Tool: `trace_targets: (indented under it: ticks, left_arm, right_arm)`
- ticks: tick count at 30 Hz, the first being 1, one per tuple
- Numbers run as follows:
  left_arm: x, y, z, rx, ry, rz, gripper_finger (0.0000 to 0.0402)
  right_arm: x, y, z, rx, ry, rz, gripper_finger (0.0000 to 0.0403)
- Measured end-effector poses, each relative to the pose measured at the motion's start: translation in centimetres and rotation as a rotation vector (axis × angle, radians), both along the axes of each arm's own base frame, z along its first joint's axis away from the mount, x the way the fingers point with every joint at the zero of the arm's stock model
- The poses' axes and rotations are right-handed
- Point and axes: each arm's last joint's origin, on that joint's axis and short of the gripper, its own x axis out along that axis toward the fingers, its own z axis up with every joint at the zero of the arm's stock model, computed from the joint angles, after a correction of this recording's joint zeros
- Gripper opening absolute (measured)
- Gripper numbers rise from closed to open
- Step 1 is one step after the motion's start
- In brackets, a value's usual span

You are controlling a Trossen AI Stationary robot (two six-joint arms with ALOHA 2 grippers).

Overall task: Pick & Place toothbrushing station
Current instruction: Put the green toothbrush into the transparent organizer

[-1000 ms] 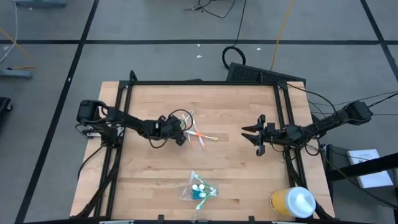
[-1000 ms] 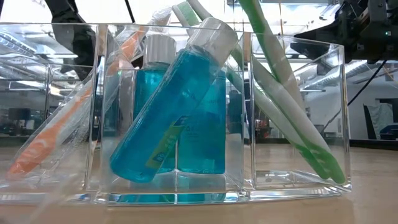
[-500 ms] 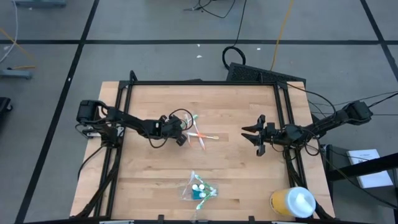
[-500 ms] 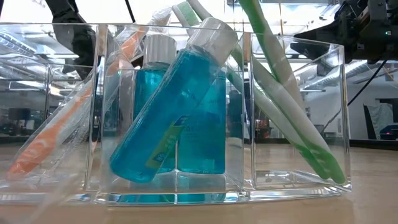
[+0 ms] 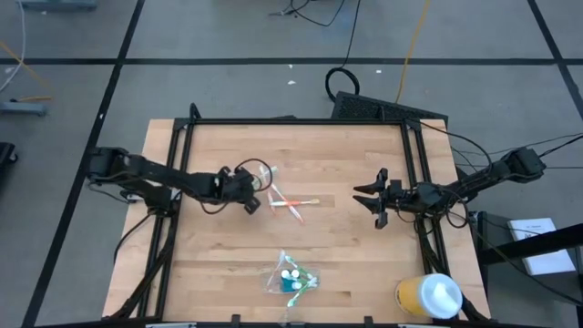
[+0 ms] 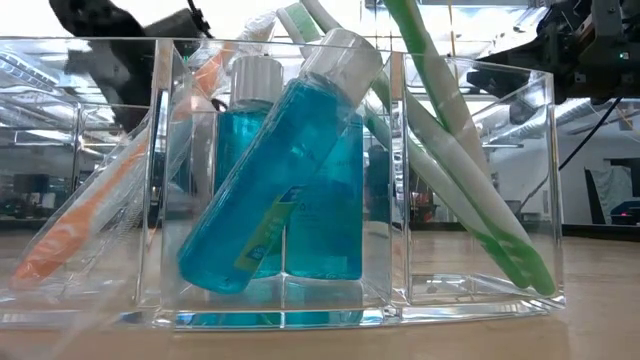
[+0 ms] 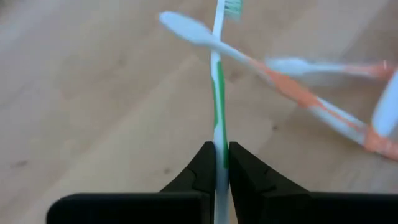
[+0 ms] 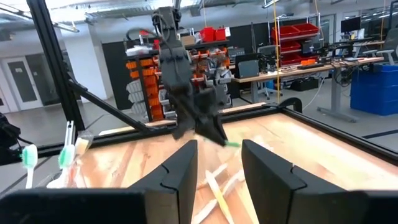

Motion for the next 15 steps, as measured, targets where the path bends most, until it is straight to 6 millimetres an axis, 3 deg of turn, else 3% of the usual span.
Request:
trace_targets:
  ticks: [8, 15]
  left_arm:
    - [-1.0, -1.4, 3.6, 0.07, -0.159, -0.042, 0.0023]
    - [-0.7, -2.6, 6.1, 0.172, -0.329, -0.12, 0.0023]
  right_arm:
    - [0.0, 0.0, 0.0, 0.001, -0.001, 0.0, 0.0116]
    - [0.0, 0.0, 0.0, 0.001, -0.003, 0.0, 0.0116]
